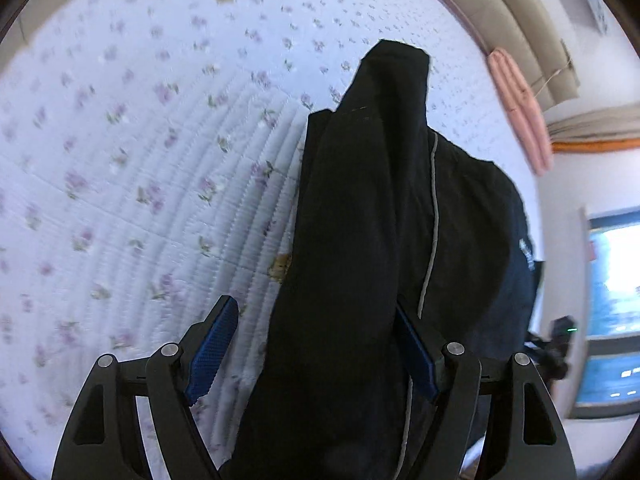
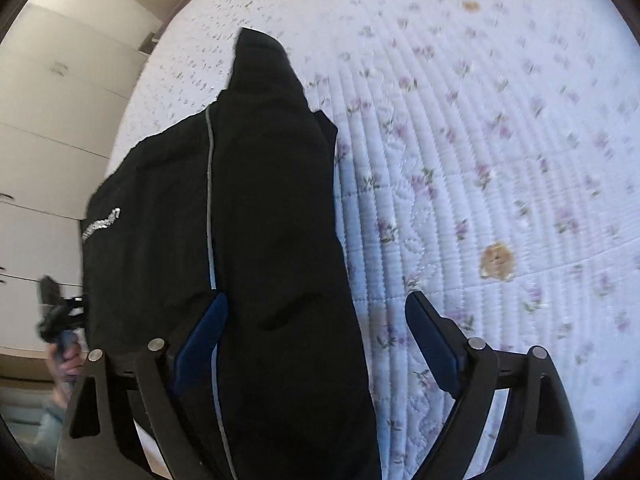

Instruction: Fold large clothes

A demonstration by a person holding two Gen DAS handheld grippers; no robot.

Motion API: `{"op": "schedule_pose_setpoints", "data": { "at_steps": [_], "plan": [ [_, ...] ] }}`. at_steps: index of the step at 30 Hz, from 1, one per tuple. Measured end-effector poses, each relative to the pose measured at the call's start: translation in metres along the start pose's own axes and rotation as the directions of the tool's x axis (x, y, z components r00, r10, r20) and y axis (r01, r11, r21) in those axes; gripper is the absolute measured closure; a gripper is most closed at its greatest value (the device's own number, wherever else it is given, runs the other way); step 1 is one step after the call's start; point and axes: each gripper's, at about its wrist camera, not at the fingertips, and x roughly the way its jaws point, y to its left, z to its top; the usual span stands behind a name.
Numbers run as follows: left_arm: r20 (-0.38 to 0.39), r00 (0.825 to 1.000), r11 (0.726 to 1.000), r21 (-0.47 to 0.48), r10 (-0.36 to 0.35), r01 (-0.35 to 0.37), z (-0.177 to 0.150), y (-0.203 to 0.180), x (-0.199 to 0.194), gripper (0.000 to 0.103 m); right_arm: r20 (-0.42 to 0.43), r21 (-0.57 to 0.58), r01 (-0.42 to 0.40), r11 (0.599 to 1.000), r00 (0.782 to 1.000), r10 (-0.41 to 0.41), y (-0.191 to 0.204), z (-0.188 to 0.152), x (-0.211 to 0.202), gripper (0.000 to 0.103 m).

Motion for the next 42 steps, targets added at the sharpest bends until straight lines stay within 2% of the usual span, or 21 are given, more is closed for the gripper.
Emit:
{"op": "schedule_pose_setpoints", "data": {
  "at_steps": [2,5,8,10,11,13,14,16,17,18,21,24,26,32,37,42],
  "plan": [
    [-0.031,0.995,0.995,-0.05,-0.092,0.091,0.0,0.012,0.008,0.024,-0.026,0.031,-0.079,0.996,0.997,0.079,-0.025,0.007,0.001,0.01],
    [-0.048,0.986,0.985,-0.081,-0.157,0.153,0.001,0.025,0.021,0.023,-0.04,0.047,-0.158,0.986,0.986,0.16,-0.048,0.012,0.001,0.005],
    [-0.046,0.982,0.981,-0.075,-0.184,0.181,-0.002,0.027,0.025,0.023,-0.058,-0.008,-0.164,0.986,0.985,0.163,-0.047,0.007,-0.001,0.005],
    [-0.058,0.978,0.978,-0.071,-0.2,0.196,0.001,0.023,0.032,0.023,-0.076,-0.034,-0.192,0.981,0.979,0.189,-0.03,0.015,0.006,0.01],
    [-0.063,0.978,0.979,-0.064,-0.199,0.195,0.001,0.016,0.037,0.024,-0.096,-0.033,-0.237,0.971,0.968,0.233,-0.021,0.011,0.007,0.014],
    [-0.07,0.98,0.982,-0.046,-0.188,0.185,0.0,0.005,0.045,0.026,-0.115,-0.027,-0.285,0.958,0.953,0.28,-0.015,0.01,0.015,0.014],
    [-0.073,0.979,0.981,-0.038,-0.191,0.188,-0.002,-0.001,0.047,0.035,-0.116,-0.031,-0.289,0.957,0.952,0.284,-0.013,0.009,0.017,0.015],
    [-0.06,0.985,0.986,-0.019,-0.164,0.163,-0.004,-0.009,0.047,0.041,-0.113,-0.044,-0.319,0.947,0.943,0.313,-0.007,0.011,0.022,0.033],
    [-0.043,0.988,0.989,0.006,-0.147,0.148,-0.006,-0.015,0.044,0.05,-0.113,-0.037,-0.346,0.938,0.934,0.34,-0.005,0.011,0.024,0.039],
    [-0.03,0.99,0.99,0.021,-0.14,0.141,-0.009,-0.018,0.04,0.057,-0.104,-0.04,-0.349,0.936,0.933,0.343,-0.004,0.01,0.022,0.044],
    [0.027,0.989,0.988,0.069,-0.143,0.141,-0.02,-0.034,0.021,0.069,-0.06,-0.076,-0.341,0.937,0.94,0.337,0.003,0.001,0.01,0.062],
    [0.073,0.978,0.977,0.102,-0.197,0.189,-0.025,-0.048,-0.003,0.072,0.0,-0.099,-0.342,0.935,0.939,0.344,0.015,-0.012,-0.012,0.068],
    [0.095,0.966,0.964,0.144,-0.239,0.224,-0.036,-0.065,-0.023,0.073,0.031,-0.129,-0.339,0.932,0.938,0.345,0.03,-0.026,-0.028,0.069],
    [0.101,0.951,0.924,0.287,-0.292,0.253,-0.067,-0.1,-0.08,0.075,0.102,-0.244,-0.278,0.929,0.945,0.31,0.095,-0.079,-0.085,0.071],
    [0.101,0.932,0.893,0.34,-0.348,0.296,-0.105,-0.093,-0.135,0.075,0.161,-0.252,-0.272,0.929,0.935,0.317,0.113,-0.126,-0.12,0.071],
    [0.077,0.935,0.882,0.365,-0.347,0.298,-0.152,-0.078,-0.161,0.075,0.16,-0.232,-0.238,0.943,0.947,0.278,0.118,-0.164,-0.129,0.071]
  ]
}}
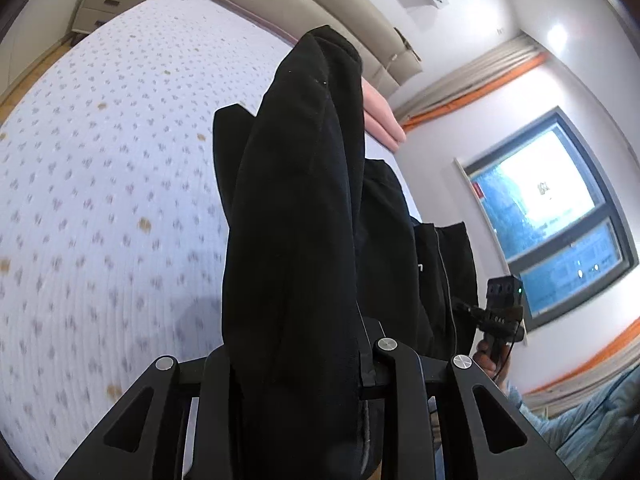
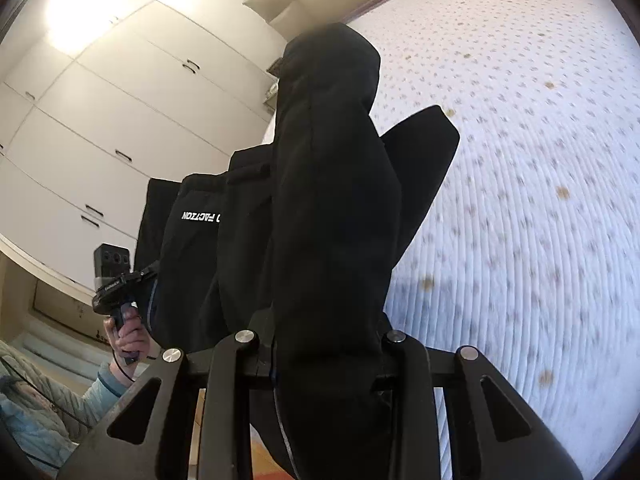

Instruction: Fold large clothes

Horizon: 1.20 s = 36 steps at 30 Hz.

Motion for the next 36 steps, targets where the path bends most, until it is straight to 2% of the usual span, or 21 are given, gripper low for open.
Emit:
{"op": "schedule_pose_setpoints", "data": {
  "at_steps": [4,10,12,14,16,18,19,20,21,22,23,24,25,26,28,30,31,32,34,35,36],
  "plan": [
    [-0.024,1.0,0.998,-0.06,-0.003,0.002,-0.039,0.018,0.0,0.075,-0.052,0.024,0.031,0.999,0.998,-0.029,-0.004,-0.027,-0.001,0.071],
    [-0.048,0.998,0.981,-0.187,0.046,-0.055,-0.107,0.079,0.026,0.075,-0.159,0.058,0.095,0.994,0.984,-0.085,-0.045,-0.075,0.047,0.071],
    [-0.005,0.999,0.959,-0.279,0.052,-0.052,-0.127,0.116,0.026,0.075,-0.158,0.079,0.13,0.988,0.981,-0.116,-0.062,-0.089,0.055,0.07],
    [0.033,0.999,0.923,-0.385,0.009,0.004,-0.14,0.151,0.027,0.075,-0.141,0.159,0.108,0.981,0.986,-0.085,-0.091,-0.097,0.054,0.069],
    [0.055,0.998,0.896,-0.442,-0.032,0.053,-0.152,0.179,0.033,0.071,-0.115,0.226,0.086,0.97,0.992,-0.061,-0.116,-0.105,0.054,0.067],
    [0.072,0.995,0.87,-0.484,-0.069,0.095,-0.159,0.193,0.038,0.053,-0.097,0.274,0.075,0.959,0.994,-0.05,-0.129,-0.112,0.057,0.06],
    [0.072,0.994,0.852,-0.512,-0.081,0.106,-0.163,0.2,0.04,0.048,-0.092,0.288,0.073,0.955,0.995,-0.048,-0.131,-0.117,0.059,0.059],
    [0.076,0.994,0.845,-0.523,-0.081,0.109,-0.167,0.202,0.039,0.044,-0.084,0.299,0.07,0.952,0.995,-0.047,-0.136,-0.119,0.057,0.059],
    [0.084,0.993,0.848,-0.518,-0.083,0.114,-0.169,0.202,0.036,0.043,-0.07,0.308,0.07,0.949,0.996,-0.051,-0.14,-0.121,0.053,0.057],
    [0.09,0.994,0.863,-0.494,-0.066,0.102,-0.171,0.199,0.028,0.043,-0.061,0.31,0.082,0.947,0.996,-0.066,-0.151,-0.126,0.043,0.053],
    [0.092,0.995,0.877,-0.474,-0.039,0.078,-0.173,0.196,0.02,0.043,-0.06,0.317,0.117,0.941,0.993,-0.103,-0.152,-0.129,0.035,0.042],
    [0.092,0.996,0.89,-0.453,-0.003,0.045,-0.174,0.191,0.011,0.04,-0.06,0.329,0.169,0.929,0.986,-0.158,-0.154,-0.129,0.028,0.036],
    [0.093,0.995,0.902,-0.431,0.041,0.003,-0.176,0.186,0.001,0.039,-0.053,0.33,0.218,0.918,0.976,-0.212,-0.154,-0.129,0.019,0.034],
    [0.094,0.992,0.912,-0.408,0.081,-0.036,-0.18,0.183,-0.007,0.039,-0.044,0.321,0.255,0.912,0.966,-0.254,-0.137,-0.131,0.007,0.034],
    [0.097,0.981,0.928,-0.35,0.168,-0.125,-0.183,0.167,-0.027,0.038,-0.027,0.286,0.331,0.899,0.941,-0.338,-0.128,-0.136,-0.009,0.034],
    [0.104,0.962,0.931,-0.295,0.254,-0.214,-0.186,0.15,-0.044,0.038,-0.001,0.234,0.443,0.865,0.89,-0.455,-0.106,-0.143,-0.025,0.034],
    [0.11,0.953,0.93,-0.273,0.284,-0.246,-0.187,0.143,-0.049,0.038,0.008,0.219,0.464,0.858,0.879,-0.477,-0.112,-0.144,-0.018,0.034],
    [0.126,0.934,0.924,-0.235,0.335,-0.3,-0.188,0.129,-0.057,0.038,0.023,0.192,0.486,0.853,0.867,-0.499,-0.101,-0.146,-0.025,0.034],
    [0.172,0.895,0.907,-0.176,0.411,-0.382,-0.192,0.1,-0.069,0.038,0.061,0.134,0.502,0.854,0.856,-0.513,-0.07,-0.152,-0.028,0.034],
    [0.19,0.88,0.899,-0.142,0.435,-0.414,-0.192,0.081,-0.071,0.038,0.079,0.098,0.499,0.861,0.859,-0.506,-0.045,-0.154,-0.022,0.034],
    [0.2,0.873,0.895,-0.116,0.446,-0.431,-0.192,0.071,-0.071,0.037,0.085,0.078,0.495,0.865,0.862,-0.5,-0.032,-0.153,-0.019,0.034]
  ]
}}
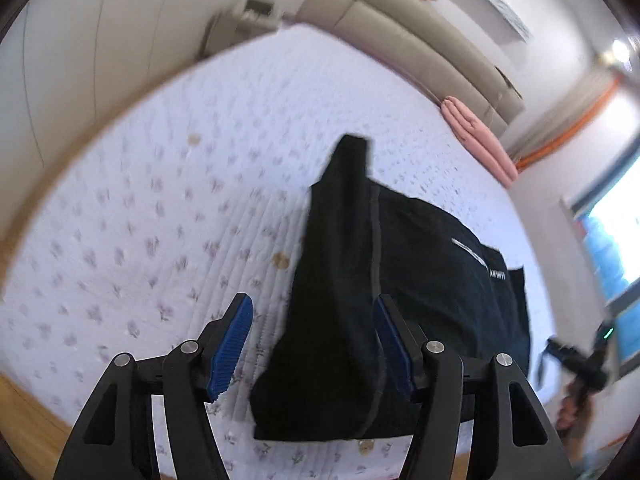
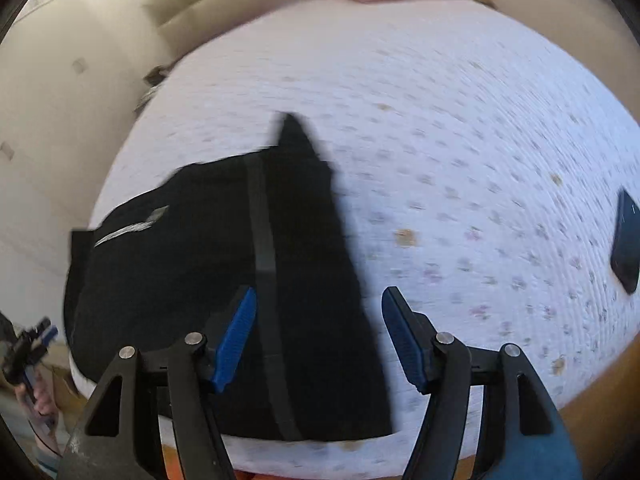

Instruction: Fold large clothes

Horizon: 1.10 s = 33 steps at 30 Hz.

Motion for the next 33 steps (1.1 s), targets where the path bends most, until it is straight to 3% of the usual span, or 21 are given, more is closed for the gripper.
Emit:
{"op": "schedule_pose_setpoints", "data": {
  "at_steps": [4,7,12,16,20,24,28,30,33],
  "plan": [
    [0.006,0.999,0.988,0.151,0.036,-0.036,-0.014,-0.047,0.001,0.034,-0.037,-0.06,-0.019,0.998,0.999,0.017,0.078,-0.011,0.035,0.034],
    [-0.064,0.993,0.973,0.216,0.102,-0.086,-0.026,-0.076,0.038,0.034,-0.091,-0.08,0.053,0.995,0.994,-0.06,0.1,-0.027,0.065,0.034],
    [-0.174,0.962,0.96,0.226,0.208,-0.166,-0.04,-0.071,0.1,0.031,-0.083,-0.171,0.219,0.961,0.968,-0.235,0.118,-0.043,0.096,0.033],
    [-0.187,0.961,0.965,0.203,0.205,-0.167,-0.034,-0.062,0.109,0.029,-0.081,-0.178,0.244,0.953,0.962,-0.262,0.121,-0.044,0.105,0.032],
    [-0.136,0.96,0.943,0.266,0.244,-0.202,-0.036,-0.069,0.083,0.029,-0.108,-0.139,0.224,0.965,0.965,-0.24,0.116,-0.04,0.098,0.032],
    [-0.068,0.961,0.92,0.315,0.267,-0.233,-0.042,-0.087,0.036,0.029,-0.119,-0.09,0.167,0.982,0.977,-0.177,0.118,-0.046,0.062,0.032],
    [0.023,0.966,0.916,0.314,0.256,-0.25,-0.041,-0.109,-0.024,0.028,-0.048,-0.09,0.159,0.983,0.985,-0.164,0.133,-0.054,0.003,0.027],
    [0.075,0.966,0.913,0.315,0.247,-0.258,-0.038,-0.123,-0.055,0.028,0.029,-0.1,0.168,0.981,0.986,-0.166,0.148,-0.056,-0.039,0.022],
    [0.192,0.953,0.903,0.322,0.233,-0.285,-0.035,-0.145,-0.112,0.027,0.135,-0.127,0.193,0.973,0.975,-0.175,0.169,-0.057,-0.088,0.014]
  ]
}}
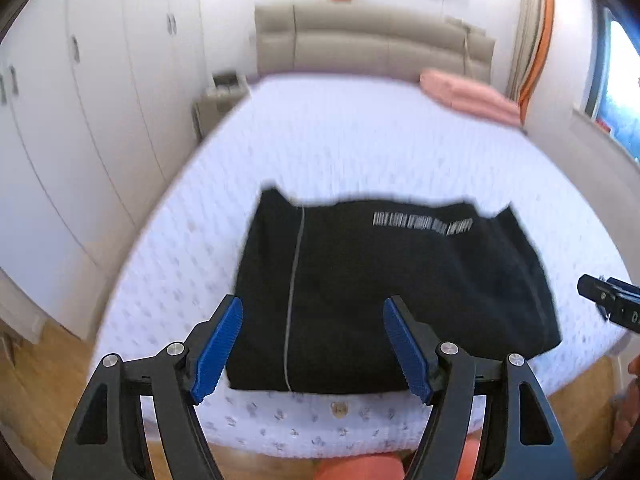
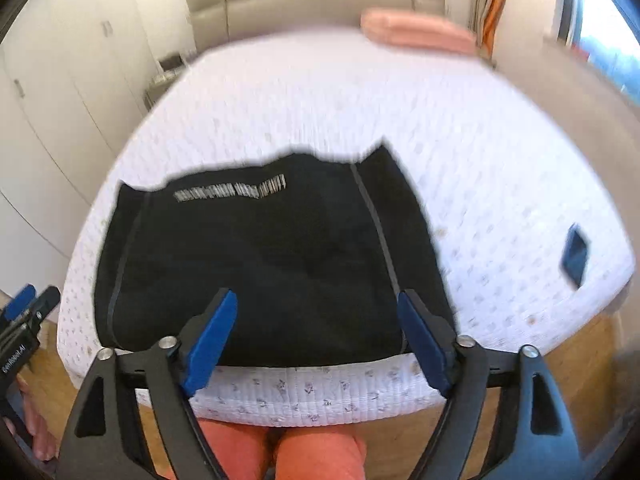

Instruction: Fold large clothes

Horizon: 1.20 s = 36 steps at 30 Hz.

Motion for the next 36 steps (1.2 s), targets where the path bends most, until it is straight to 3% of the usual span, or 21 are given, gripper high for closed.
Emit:
{"op": "schedule_pose_setpoints", "data": {
  "at_steps": [3,7,16,26,36],
  "plan": [
    [0.066,0.998,1.0,0.005,0.01,-0.01,0.012,-0.007,-0.043,0.024,0.089,-0.018,0.018,1.0,0.996,-0.016,0.016,0.004,-0.053,0.011],
    [0.111,0.993,0.999,0.001,-0.035,0.035,0.017,-0.012,-0.089,0.023,0.17,-0.019,0.032,0.999,0.985,-0.029,0.03,0.005,-0.107,0.01],
    [0.157,0.985,0.997,0.01,-0.071,0.07,0.018,-0.029,-0.135,0.023,0.282,-0.028,0.112,0.993,0.954,-0.099,0.042,-0.003,-0.187,0.007],
    [0.152,0.986,0.997,0.035,-0.074,0.07,0.012,-0.046,-0.15,0.023,0.312,-0.025,0.128,0.991,0.943,-0.114,0.043,-0.011,-0.203,0.005],
    [0.098,0.994,0.999,0.033,-0.044,0.041,0.003,-0.053,-0.133,0.023,0.263,-0.019,0.105,0.994,0.96,-0.096,0.044,-0.021,-0.183,0.005]
  ]
}}
